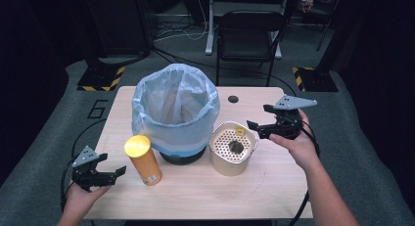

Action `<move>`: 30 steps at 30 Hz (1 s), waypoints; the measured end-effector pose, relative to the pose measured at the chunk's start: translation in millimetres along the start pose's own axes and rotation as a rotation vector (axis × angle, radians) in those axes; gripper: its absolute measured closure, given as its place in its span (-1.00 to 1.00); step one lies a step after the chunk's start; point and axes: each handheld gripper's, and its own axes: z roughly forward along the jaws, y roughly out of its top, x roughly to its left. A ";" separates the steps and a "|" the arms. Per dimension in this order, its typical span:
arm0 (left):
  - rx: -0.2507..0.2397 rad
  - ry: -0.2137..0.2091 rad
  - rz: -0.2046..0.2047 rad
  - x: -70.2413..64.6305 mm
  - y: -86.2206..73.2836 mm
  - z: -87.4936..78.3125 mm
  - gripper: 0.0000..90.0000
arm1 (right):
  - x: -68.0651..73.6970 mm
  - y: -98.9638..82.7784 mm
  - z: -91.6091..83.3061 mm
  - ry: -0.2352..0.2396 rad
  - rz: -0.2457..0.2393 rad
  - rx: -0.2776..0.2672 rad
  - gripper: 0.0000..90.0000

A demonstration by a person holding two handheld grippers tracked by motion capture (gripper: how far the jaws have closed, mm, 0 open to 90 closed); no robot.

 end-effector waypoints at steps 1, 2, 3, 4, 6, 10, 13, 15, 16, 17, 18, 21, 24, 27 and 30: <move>-0.005 -0.016 0.000 -3.2 -0.9 -0.8 -0.87 | -0.2 -3.7 -0.3 0.004 0.004 0.001 -0.64; -0.004 -0.035 -0.006 -5.8 -1.3 -1.2 -0.88 | 0.1 -6.8 -0.9 0.005 0.007 0.002 -0.64; -0.006 -0.039 -0.005 -7.5 -1.6 -1.3 -0.90 | -0.1 -9.8 -1.3 0.007 0.006 0.003 -0.64; -0.013 -0.057 -0.014 -9.7 -2.0 -1.5 -0.91 | 0.0 -12.0 -1.5 0.008 0.014 0.005 -0.64; -0.022 -0.107 -0.036 -15.8 -2.8 -2.4 -0.91 | -1.3 -17.4 -1.7 0.008 0.021 0.001 -0.64; -0.040 -0.090 -0.020 -24.1 -1.7 -2.9 -0.93 | -5.9 -26.9 -4.8 0.001 0.054 -0.009 -0.64; -0.031 -0.127 -0.055 -28.0 -1.9 -0.8 -0.90 | -8.4 -32.6 -6.2 -0.004 0.073 -0.012 -0.64; -0.027 -0.139 -0.046 -29.6 -1.8 1.8 -0.89 | -10.1 -37.1 -6.7 -0.004 0.082 -0.016 -0.64; -0.020 -0.161 -0.054 -30.6 -1.6 3.7 -0.87 | -10.4 -39.0 -6.8 -0.001 0.090 -0.014 -0.64; -0.028 -0.167 -0.060 -32.7 -1.6 5.7 -0.87 | -10.9 -42.4 -6.4 0.004 0.099 -0.016 -0.64; -0.034 -0.166 -0.045 -34.0 -1.1 7.0 -0.86 | -11.1 -44.9 -5.9 0.005 0.100 -0.011 -0.64; -0.031 -0.172 -0.024 -38.1 2.3 11.4 -0.87 | -11.7 -51.3 -4.2 0.002 0.099 0.008 -0.64; -0.045 -0.162 -0.026 -41.5 7.7 19.6 -0.88 | -13.9 -56.5 -5.0 -0.003 0.113 0.006 -0.64; -0.026 -0.176 -0.005 -44.0 12.2 27.8 -0.88 | -16.2 -59.4 -7.8 -0.011 0.119 0.000 -0.64; -0.029 -0.172 0.008 -47.6 13.3 38.0 -0.87 | -17.1 -60.8 -9.6 -0.019 0.122 -0.003 -0.64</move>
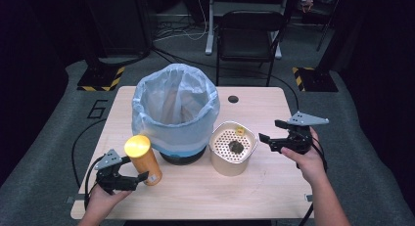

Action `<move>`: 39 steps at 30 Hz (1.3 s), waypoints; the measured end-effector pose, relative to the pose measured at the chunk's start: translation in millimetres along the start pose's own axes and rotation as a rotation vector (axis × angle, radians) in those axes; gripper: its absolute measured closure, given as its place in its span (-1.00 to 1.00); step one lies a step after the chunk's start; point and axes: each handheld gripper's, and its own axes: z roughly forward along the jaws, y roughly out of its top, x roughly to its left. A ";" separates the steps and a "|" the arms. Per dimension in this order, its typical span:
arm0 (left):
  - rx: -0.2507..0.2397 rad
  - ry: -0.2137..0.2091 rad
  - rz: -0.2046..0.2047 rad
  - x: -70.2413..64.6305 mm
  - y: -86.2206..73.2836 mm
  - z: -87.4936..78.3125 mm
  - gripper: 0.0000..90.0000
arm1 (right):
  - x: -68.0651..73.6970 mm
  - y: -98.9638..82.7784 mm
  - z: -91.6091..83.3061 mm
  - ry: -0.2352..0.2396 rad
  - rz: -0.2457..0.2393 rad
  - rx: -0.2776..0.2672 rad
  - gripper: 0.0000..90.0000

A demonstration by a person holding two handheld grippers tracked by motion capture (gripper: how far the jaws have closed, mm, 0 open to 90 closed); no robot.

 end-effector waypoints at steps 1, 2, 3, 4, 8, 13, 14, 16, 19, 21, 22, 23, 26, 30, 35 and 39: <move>0.008 0.010 0.029 0.8 0.2 2.8 -0.87 | -1.1 -1.0 -1.0 -0.001 0.003 -0.002 -0.64; 0.014 0.013 0.043 1.2 0.3 5.0 -0.87 | -2.6 -3.3 -2.9 -0.008 0.011 -0.001 -0.64; 0.004 0.007 0.015 -0.6 -0.6 7.8 -0.87 | -3.4 -4.2 -3.0 -0.007 0.009 -0.003 -0.64; 0.019 0.001 0.026 0.0 -0.4 9.3 -0.87 | -4.2 -5.6 -3.4 -0.009 0.012 -0.002 -0.64; 0.038 0.027 0.054 -0.6 -2.4 17.2 -0.85 | -6.5 -9.9 -4.3 -0.016 0.023 0.002 -0.64; 0.042 0.037 0.056 2.9 -6.7 19.3 -0.74 | -9.6 -16.7 -4.3 -0.027 0.035 -0.012 -0.64; 0.034 0.037 0.058 3.1 -8.0 20.6 -0.67 | -10.7 -19.8 -4.0 -0.040 0.035 -0.008 -0.64; 0.037 0.017 0.076 4.0 -8.3 19.0 -0.61 | -11.1 -21.3 -3.8 -0.047 0.037 -0.005 -0.64; 0.037 0.017 0.085 2.4 -8.2 18.8 -0.49 | -13.5 -28.5 -3.1 -0.063 0.046 0.005 -0.64; 0.039 0.035 0.111 0.2 -7.5 17.2 -0.48 | -14.3 -32.7 -2.4 -0.078 0.042 0.015 -0.64; 0.037 0.042 0.118 -0.6 -7.3 17.6 -0.47 | -14.8 -34.2 -2.2 -0.081 0.041 0.020 -0.64; 0.044 0.039 0.118 -1.4 -7.0 16.6 -0.47 | -15.2 -37.1 -1.6 -0.086 0.044 0.022 -0.64; 0.034 0.054 0.128 -4.1 -6.0 16.0 -0.46 | -16.1 -41.9 -0.3 -0.090 0.051 0.027 -0.64; 0.034 0.053 0.132 -6.9 0.0 9.8 -0.46 | -17.2 -48.7 2.3 -0.109 0.058 0.039 -0.64; 0.046 0.045 0.111 -11.1 9.4 -2.4 -0.46 | -18.2 -59.4 5.8 -0.121 0.079 0.050 -0.63; 0.053 0.036 0.107 -14.1 19.0 -12.2 -0.46 | -19.0 -68.8 10.2 -0.122 0.089 0.066 -0.56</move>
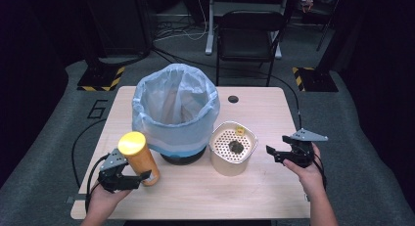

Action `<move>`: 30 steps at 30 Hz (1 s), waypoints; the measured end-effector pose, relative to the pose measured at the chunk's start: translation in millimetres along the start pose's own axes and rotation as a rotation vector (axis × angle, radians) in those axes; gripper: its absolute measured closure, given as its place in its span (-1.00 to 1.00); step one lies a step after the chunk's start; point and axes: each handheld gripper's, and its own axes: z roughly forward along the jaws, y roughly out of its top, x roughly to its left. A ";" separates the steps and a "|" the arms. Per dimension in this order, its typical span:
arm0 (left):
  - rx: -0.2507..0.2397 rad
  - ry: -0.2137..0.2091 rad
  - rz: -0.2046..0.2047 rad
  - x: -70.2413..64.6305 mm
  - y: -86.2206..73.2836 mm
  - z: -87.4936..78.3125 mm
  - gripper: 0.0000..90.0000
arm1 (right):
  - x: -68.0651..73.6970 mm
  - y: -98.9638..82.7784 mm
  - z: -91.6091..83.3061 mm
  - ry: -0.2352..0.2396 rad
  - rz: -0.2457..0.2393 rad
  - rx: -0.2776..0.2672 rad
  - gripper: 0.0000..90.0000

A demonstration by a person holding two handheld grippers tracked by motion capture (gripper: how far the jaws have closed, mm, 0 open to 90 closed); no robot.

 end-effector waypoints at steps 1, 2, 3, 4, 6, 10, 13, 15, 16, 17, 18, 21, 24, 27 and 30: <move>0.004 -0.004 -0.002 -0.7 3.9 -3.6 -0.46 | -0.1 -1.4 1.0 0.004 0.001 0.003 -0.54; 0.003 -0.002 -0.002 -1.8 9.0 -8.3 -0.46 | 0.2 -4.8 3.7 -0.001 -0.005 0.018 -0.53; 0.003 -0.002 -0.002 -1.8 9.0 -8.3 -0.46 | 0.5 -6.0 4.8 -0.001 -0.003 0.023 -0.53; 0.006 -0.012 -0.006 -2.2 12.8 -11.7 -0.46 | 0.8 -7.5 6.2 0.000 -0.005 0.030 -0.53; 0.001 -0.018 -0.010 -4.1 22.1 -19.3 -0.46 | 1.2 -9.5 8.0 0.002 -0.008 0.037 -0.53; 0.000 -0.032 -0.005 -8.8 40.6 -34.6 -0.46 | 3.1 -15.2 13.2 0.002 -0.017 0.058 -0.53; 0.000 -0.041 0.008 -13.6 58.3 -48.1 -0.46 | 4.2 -18.7 15.8 0.001 -0.015 0.071 -0.53; 0.002 -0.050 0.013 -16.7 71.0 -57.6 -0.46 | 4.3 -20.5 16.7 0.000 -0.015 0.077 -0.53; 0.000 -0.052 0.017 -17.4 75.2 -60.5 -0.46 | 4.7 -21.7 16.9 0.001 -0.010 0.079 -0.53; -0.002 -0.051 0.016 -18.7 79.4 -63.5 -0.46 | 4.7 -21.7 16.9 0.001 -0.010 0.079 -0.53; -0.007 -0.063 0.013 -19.5 87.9 -69.8 -0.46 | 5.2 -22.1 17.0 0.005 -0.005 0.080 -0.53; -0.022 -0.083 0.005 -20.3 105.9 -82.7 -0.46 | 5.7 -24.2 18.5 0.005 -0.010 0.085 -0.53; -0.016 -0.095 0.003 -19.2 120.3 -89.8 -0.46 | 6.3 -26.6 19.9 0.006 0.000 0.097 -0.53; -0.014 -0.101 0.002 -18.2 131.9 -94.6 -0.46 | 5.6 -28.4 20.6 0.011 -0.004 0.099 -0.53; -0.017 -0.107 -0.001 -17.6 144.6 -100.9 -0.46 | 4.8 -31.1 21.5 0.008 -0.002 0.097 -0.53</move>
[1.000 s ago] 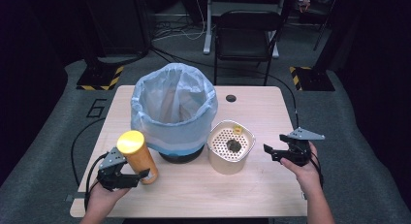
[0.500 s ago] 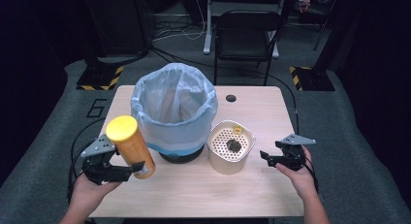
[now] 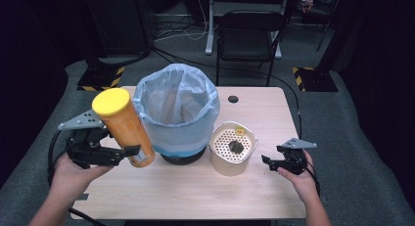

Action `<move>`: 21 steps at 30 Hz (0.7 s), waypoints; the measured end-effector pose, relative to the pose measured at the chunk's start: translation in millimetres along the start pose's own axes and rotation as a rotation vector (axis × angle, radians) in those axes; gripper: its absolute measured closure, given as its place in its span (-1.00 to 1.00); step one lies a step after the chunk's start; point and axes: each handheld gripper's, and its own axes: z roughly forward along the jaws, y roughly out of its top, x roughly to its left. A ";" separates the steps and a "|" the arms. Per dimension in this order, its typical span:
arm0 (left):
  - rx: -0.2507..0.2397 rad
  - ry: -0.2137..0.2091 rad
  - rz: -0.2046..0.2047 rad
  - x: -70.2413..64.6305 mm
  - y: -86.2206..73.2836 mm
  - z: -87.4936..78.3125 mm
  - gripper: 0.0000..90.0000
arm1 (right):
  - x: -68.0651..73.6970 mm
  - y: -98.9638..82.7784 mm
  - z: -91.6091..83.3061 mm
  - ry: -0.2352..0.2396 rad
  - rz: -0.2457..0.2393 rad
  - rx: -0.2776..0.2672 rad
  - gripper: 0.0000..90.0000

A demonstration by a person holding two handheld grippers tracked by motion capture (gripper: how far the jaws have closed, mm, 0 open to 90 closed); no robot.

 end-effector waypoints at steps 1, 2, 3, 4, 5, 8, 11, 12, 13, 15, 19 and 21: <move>0.000 -0.010 0.001 0.6 5.3 -2.6 -0.46 | -0.1 -0.7 0.4 -0.002 0.007 0.003 -0.53; -0.002 -0.014 0.002 0.7 10.8 -5.1 -0.46 | -0.7 -1.6 0.6 -0.001 0.006 0.007 -0.53; -0.005 -0.019 0.002 1.0 16.3 -7.2 -0.46 | -1.5 -3.1 1.4 -0.004 0.010 0.012 -0.53; -0.003 -0.019 0.001 1.2 20.7 -8.9 -0.46 | -1.5 -3.1 1.4 -0.004 0.010 0.012 -0.53; -0.005 -0.021 0.000 1.3 28.0 -10.9 -0.46 | -2.2 -4.4 2.2 -0.004 0.005 0.013 -0.53; 0.005 -0.023 0.012 -0.1 46.4 -13.7 -0.46 | -1.5 -5.2 3.8 -0.009 0.020 0.009 -0.53; 0.001 -0.007 0.031 0.8 64.6 -13.1 -0.46 | -1.5 -6.4 4.1 -0.007 0.023 0.016 -0.53; 0.003 -0.006 0.031 1.8 68.4 -12.9 -0.46 | -2.1 -6.8 4.2 -0.004 0.013 0.019 -0.53; -0.005 -0.006 0.028 3.7 74.0 -11.4 -0.46 | -2.1 -6.9 4.3 -0.004 0.013 0.020 -0.53; -0.007 -0.005 0.031 6.7 81.4 -9.5 -0.46 | -2.0 -7.3 4.9 -0.002 0.014 0.021 -0.53; -0.024 0.004 0.025 13.2 95.2 -2.7 -0.46 | -1.8 -8.8 6.1 -0.001 0.017 0.030 -0.53; -0.027 0.003 0.010 18.8 105.6 6.6 -0.46 | -2.1 -9.2 6.8 0.001 0.019 0.026 -0.53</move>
